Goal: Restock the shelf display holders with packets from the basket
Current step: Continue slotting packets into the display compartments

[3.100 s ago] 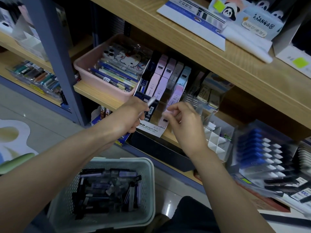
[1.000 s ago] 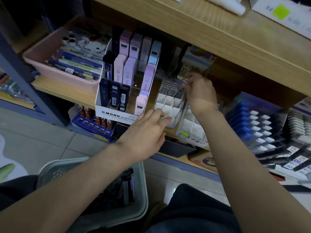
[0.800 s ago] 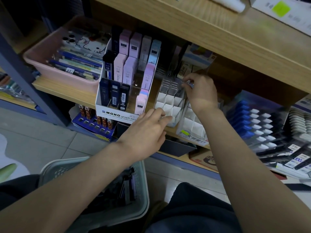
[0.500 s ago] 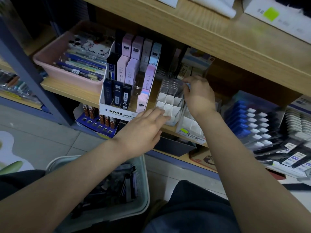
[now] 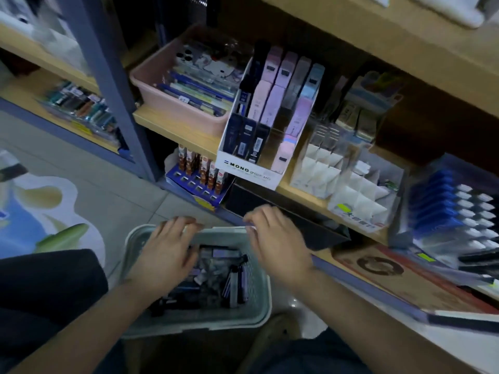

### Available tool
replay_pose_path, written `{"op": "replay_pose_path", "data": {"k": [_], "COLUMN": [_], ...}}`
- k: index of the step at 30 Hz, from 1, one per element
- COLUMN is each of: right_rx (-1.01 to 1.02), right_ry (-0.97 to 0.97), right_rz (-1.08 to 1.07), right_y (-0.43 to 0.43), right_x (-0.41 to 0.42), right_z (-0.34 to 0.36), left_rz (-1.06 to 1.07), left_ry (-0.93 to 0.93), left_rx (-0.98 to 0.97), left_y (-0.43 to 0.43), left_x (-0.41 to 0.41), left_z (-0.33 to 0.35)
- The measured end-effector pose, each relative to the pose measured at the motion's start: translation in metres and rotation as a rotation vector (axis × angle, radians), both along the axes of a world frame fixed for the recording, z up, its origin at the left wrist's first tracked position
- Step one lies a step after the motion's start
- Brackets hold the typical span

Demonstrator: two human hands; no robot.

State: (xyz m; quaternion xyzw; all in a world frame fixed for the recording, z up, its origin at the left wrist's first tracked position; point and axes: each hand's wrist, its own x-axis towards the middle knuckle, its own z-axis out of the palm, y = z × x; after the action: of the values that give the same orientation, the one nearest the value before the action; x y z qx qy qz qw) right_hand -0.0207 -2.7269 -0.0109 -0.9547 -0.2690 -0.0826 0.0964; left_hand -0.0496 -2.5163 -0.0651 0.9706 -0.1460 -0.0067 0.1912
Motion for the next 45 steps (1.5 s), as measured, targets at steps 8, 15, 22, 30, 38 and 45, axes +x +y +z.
{"op": "replay_pose_path", "data": {"k": [8,15,22,30,38,45], "right_rx": [-0.062,0.045,0.228,0.106,0.409,0.739], "right_ry": [0.791,1.096,1.269,1.083,1.109,1.062], "right_rz": [0.003,-0.052,-0.046,0.026,0.011,-0.108], "right_y": [0.042,0.068,0.121,0.161,0.147,0.126], "right_x": [-0.041,-0.052,-0.048,-0.053,-0.03,0.008], "right_z": [-0.127,-0.201,-0.223,-0.24,-0.205,-0.131], "left_rz": [0.296,0.361,0.389,0.396,0.437,0.403], "left_ry": [0.196,0.231,0.17,0.191,0.267,0.317], "left_rx": [-0.083,-0.438,-0.519,-0.576,-0.608,-0.563], "left_y": [0.068,0.077,0.075,0.077,0.08,0.069], "left_x": [-0.016,-0.012,-0.009,-0.006,-0.005,-0.004], "left_z": [-0.06,-0.084,-0.095,-0.097,-0.089,-0.06]}}
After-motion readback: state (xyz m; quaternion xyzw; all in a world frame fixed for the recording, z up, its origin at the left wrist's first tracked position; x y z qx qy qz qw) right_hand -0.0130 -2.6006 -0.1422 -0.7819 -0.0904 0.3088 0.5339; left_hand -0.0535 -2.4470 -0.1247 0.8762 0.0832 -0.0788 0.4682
